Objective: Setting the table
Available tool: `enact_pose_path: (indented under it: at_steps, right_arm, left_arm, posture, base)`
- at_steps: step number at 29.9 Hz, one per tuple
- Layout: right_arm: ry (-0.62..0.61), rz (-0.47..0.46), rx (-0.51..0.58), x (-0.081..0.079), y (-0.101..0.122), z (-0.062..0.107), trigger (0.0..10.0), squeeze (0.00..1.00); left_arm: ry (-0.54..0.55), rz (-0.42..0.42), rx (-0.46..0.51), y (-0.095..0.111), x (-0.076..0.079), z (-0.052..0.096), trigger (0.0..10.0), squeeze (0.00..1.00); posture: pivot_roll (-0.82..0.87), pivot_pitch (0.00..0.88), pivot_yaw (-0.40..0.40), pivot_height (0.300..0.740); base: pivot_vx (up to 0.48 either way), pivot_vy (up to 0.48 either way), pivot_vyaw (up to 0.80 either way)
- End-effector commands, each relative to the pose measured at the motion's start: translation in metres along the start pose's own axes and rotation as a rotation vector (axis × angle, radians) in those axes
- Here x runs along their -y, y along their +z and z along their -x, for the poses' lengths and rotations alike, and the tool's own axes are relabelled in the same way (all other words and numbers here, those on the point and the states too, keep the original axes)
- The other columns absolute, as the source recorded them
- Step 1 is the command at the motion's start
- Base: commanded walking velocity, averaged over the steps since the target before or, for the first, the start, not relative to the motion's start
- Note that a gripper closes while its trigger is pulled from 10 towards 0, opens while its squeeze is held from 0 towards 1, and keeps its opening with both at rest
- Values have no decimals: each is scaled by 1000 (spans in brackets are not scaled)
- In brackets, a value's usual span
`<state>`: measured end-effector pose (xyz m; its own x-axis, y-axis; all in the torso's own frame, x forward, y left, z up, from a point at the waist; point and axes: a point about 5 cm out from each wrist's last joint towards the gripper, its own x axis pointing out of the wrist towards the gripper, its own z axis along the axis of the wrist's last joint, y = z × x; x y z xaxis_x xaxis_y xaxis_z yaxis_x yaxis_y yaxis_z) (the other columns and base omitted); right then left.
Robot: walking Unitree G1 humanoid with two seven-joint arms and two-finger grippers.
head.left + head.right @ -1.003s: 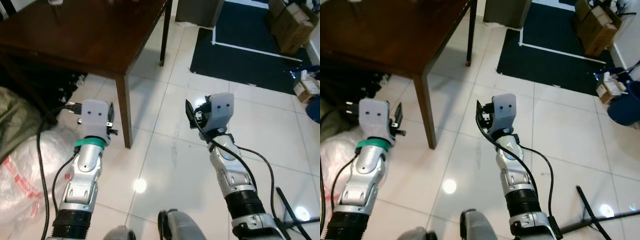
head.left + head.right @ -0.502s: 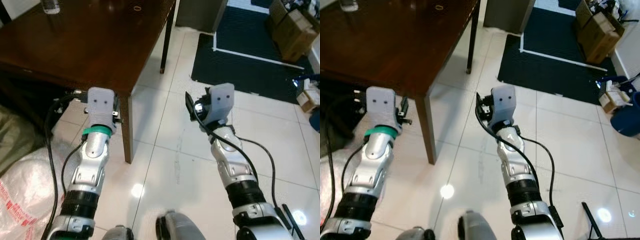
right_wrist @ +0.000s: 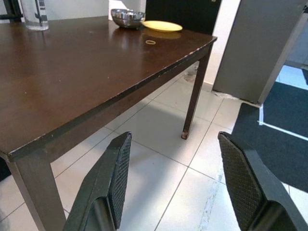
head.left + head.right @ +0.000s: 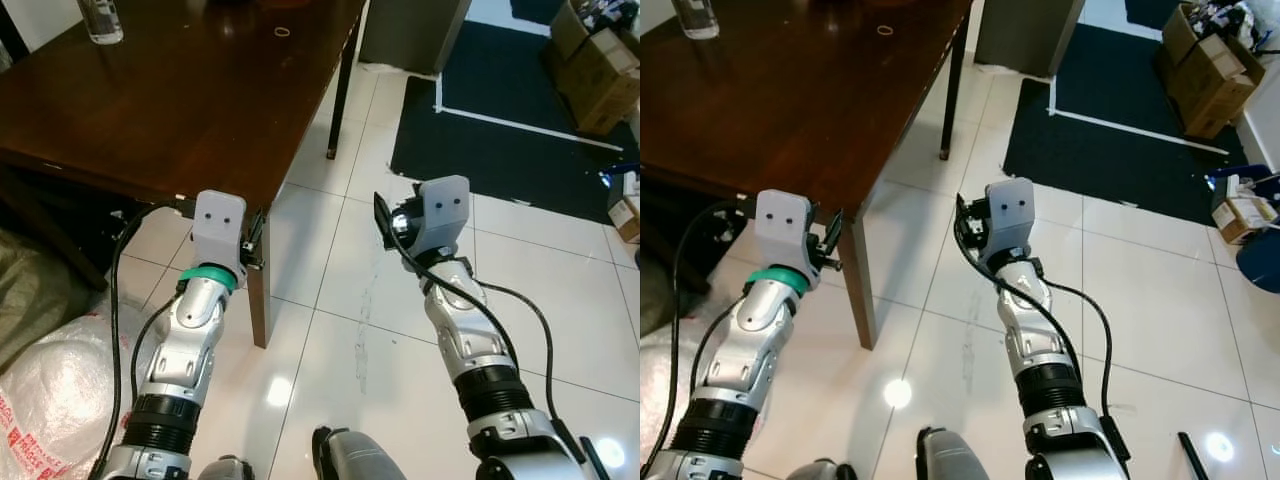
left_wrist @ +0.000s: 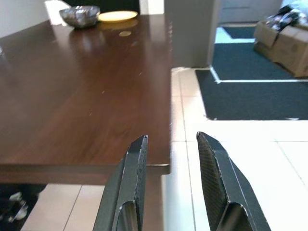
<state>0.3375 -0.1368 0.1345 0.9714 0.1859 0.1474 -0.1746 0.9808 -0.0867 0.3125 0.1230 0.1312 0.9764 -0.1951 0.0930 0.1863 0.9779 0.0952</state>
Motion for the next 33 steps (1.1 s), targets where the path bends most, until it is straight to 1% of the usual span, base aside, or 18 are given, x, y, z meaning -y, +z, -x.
enact_pose_path:
  at_steps: [1, 20, 22, 23, 26, 33]
  right_arm:
    - [-9, 0, -13, 3, -5, 3, 10000, 0]
    - [-9, 1, -11, 3, -5, 3, 10000, 0]
    - [-12, -4, -19, 3, -8, 5, 10000, 0]
    - [-19, -14, -37, 2, -12, 9, 10000, 0]
    - [-26, -26, -56, 1, -17, 13, 10000, 0]
    - [-31, -29, -58, 1, -18, 13, 10000, 0]
  left_arm:
    - [-16, -3, -6, -2, 4, 1, 10000, 0]
    - [-29, 3, -11, -2, 3, 2, 10000, 0]
    - [-34, -5, -25, -6, 5, 2, 10000, 0]
    - [-51, 5, -45, -10, 7, 3, 10000, 0]
    - [-66, 17, -70, -13, 7, 4, 10000, 0]
    - [-56, 8, -78, -14, 5, 3, 10000, 0]
  posture:
    - [-149, 0, -7, 740]
    - [-148, 0, -5, 740]
    - [-152, 0, 5, 740]
    - [-156, 0, 24, 740]
    - [-155, 0, 27, 740]
    - [-156, 0, 31, 740]
  base:
    - [0, 0, 0]
    - [0, 0, 0]
    - [0, 0, -800]
    - [0, 0, -800]
    - [0, 0, -800]
    - [0, 0, -800]
